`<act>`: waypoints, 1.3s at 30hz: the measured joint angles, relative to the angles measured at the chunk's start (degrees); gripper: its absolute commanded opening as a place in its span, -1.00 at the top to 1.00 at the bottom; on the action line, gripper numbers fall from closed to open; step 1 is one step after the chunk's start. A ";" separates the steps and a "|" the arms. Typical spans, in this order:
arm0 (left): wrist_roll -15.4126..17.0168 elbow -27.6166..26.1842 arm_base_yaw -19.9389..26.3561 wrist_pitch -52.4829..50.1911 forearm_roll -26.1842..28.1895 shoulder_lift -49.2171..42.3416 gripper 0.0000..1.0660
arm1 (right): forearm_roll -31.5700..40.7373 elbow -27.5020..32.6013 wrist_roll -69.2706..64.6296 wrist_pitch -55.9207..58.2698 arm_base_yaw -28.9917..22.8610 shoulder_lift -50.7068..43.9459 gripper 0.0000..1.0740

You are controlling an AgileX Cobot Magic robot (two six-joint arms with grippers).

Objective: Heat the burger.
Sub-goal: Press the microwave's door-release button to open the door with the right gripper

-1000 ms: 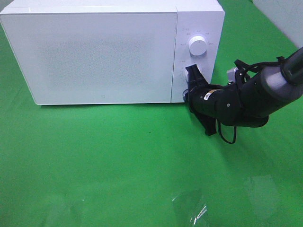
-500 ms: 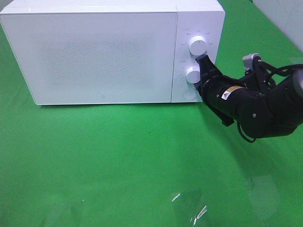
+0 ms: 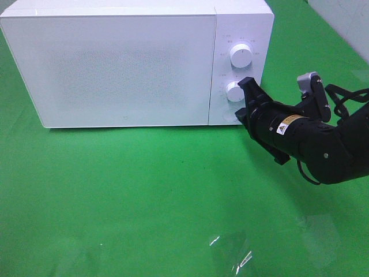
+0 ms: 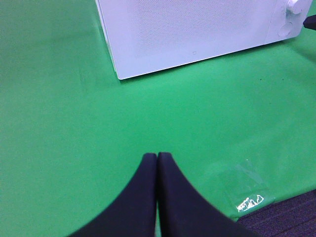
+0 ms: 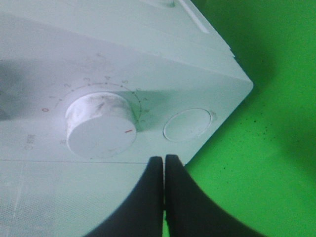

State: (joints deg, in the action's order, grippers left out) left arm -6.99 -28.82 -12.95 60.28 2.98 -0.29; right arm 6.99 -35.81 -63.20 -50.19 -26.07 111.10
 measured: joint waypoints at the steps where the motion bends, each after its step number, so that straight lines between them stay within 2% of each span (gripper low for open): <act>1: 0.00 0.00 0.00 0.00 0.00 0.00 1.00 | 0.00 -0.06 -0.40 -0.34 0.00 0.34 1.00; 15: 0.00 0.00 0.00 0.00 0.00 0.00 1.00 | 0.06 -5.67 -6.53 -4.87 0.00 7.51 1.00; 21: 0.00 0.00 0.00 0.00 0.00 0.00 1.00 | 3.09 -6.93 -6.53 -4.93 0.00 9.68 1.00; 29: 0.00 0.00 0.00 0.00 0.00 0.00 1.00 | 4.53 -10.49 -6.59 -1.78 -0.17 12.43 1.00; 39: 0.00 0.00 0.00 0.00 0.00 0.00 1.00 | 4.53 -11.97 -6.59 0.17 -0.69 12.72 1.00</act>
State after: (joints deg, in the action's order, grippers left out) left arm -6.99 -28.82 -12.95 60.28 2.98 -0.29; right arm 11.52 -47.78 -69.79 -50.02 -26.76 123.82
